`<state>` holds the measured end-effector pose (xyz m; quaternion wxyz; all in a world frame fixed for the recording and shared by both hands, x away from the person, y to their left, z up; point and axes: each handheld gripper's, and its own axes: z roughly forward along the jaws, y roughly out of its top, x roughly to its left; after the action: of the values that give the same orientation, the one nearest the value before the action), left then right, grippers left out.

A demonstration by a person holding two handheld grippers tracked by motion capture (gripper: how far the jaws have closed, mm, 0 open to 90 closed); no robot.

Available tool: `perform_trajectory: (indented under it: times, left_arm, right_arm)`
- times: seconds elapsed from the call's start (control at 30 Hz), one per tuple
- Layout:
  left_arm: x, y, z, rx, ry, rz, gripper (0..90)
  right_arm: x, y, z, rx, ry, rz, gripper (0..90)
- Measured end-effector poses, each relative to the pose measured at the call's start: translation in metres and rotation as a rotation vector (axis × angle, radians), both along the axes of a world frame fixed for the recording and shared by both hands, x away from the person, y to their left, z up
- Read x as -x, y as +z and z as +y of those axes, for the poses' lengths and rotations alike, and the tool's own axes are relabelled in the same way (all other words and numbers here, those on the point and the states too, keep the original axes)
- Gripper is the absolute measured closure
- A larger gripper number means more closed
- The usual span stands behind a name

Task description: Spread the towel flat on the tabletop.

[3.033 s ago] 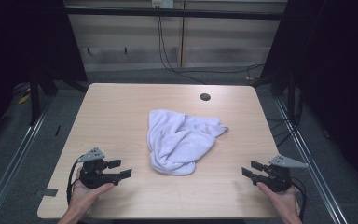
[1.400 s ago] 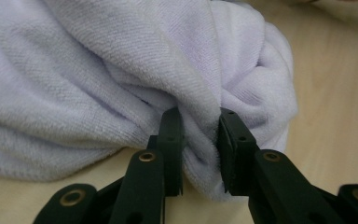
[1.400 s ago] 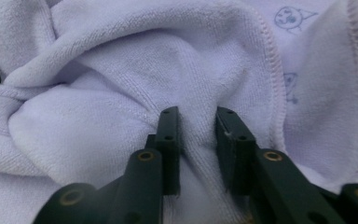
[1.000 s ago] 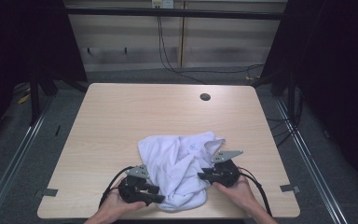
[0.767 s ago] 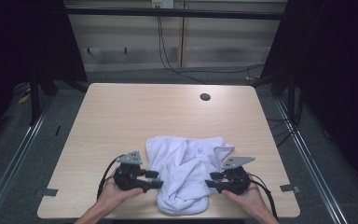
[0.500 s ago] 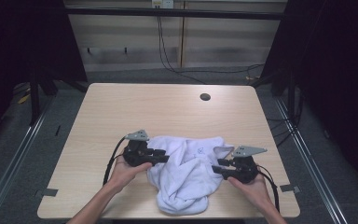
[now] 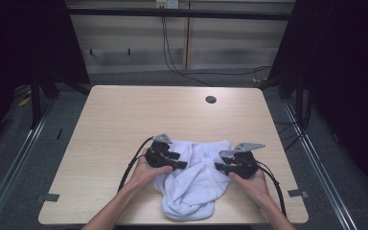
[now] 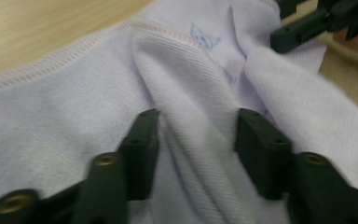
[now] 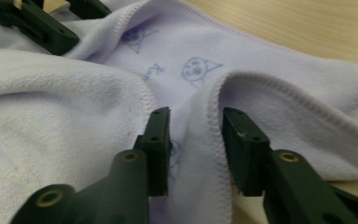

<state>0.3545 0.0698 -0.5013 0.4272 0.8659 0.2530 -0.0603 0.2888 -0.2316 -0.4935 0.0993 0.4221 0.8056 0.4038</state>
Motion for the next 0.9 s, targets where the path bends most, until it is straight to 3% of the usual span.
perform_trajectory:
  times: [0.07, 0.1, 0.17, 0.37, 0.47, 0.63, 0.73, 0.77, 0.83, 0.9]
  left_arm:
    - [0.003, 0.002, 0.0, -0.019, -0.02, -0.032, 73.3]
    - [0.003, 0.004, 0.001, -0.019, -0.026, -0.041, 78.0]
    - [0.003, 0.01, 0.007, 0.024, -0.003, -0.037, 80.9]
    - [0.002, 0.035, 0.037, 0.132, 0.071, -0.069, 82.2]
    - [0.002, 0.042, 0.059, 0.185, 0.131, -0.078, 82.1]
    - [0.0, 0.065, 0.097, 0.267, 0.233, -0.126, 82.7]
    - [0.003, 0.075, 0.117, 0.289, 0.277, -0.157, 83.0]
    - [0.005, 0.078, 0.123, 0.301, 0.284, -0.16, 83.1]
    - [0.009, 0.083, 0.134, 0.338, 0.306, -0.171, 83.1]
    - [0.01, 0.089, 0.142, 0.344, 0.315, -0.185, 83.1]
  right_arm:
    - [0.0, -0.002, 0.002, 0.0, 0.01, 0.014, 73.3]
    - [0.0, -0.003, 0.002, 0.0, 0.029, 0.024, 78.5]
    - [-0.001, -0.003, 0.0, -0.036, 0.041, 0.047, 85.4]
    - [0.001, 0.02, -0.026, -0.118, -0.046, -0.012, 87.5]
    - [0.002, 0.033, -0.043, -0.141, -0.098, -0.061, 87.6]
    - [0.002, 0.049, -0.065, -0.163, -0.165, -0.114, 87.8]
    - [0.0, 0.061, -0.074, -0.185, -0.193, -0.152, 87.7]
    - [-0.001, 0.067, -0.077, -0.211, -0.202, -0.16, 87.8]
    - [-0.001, 0.081, -0.082, -0.312, -0.213, -0.208, 87.8]
    - [-0.001, 0.098, -0.079, -0.313, -0.213, -0.25, 87.9]
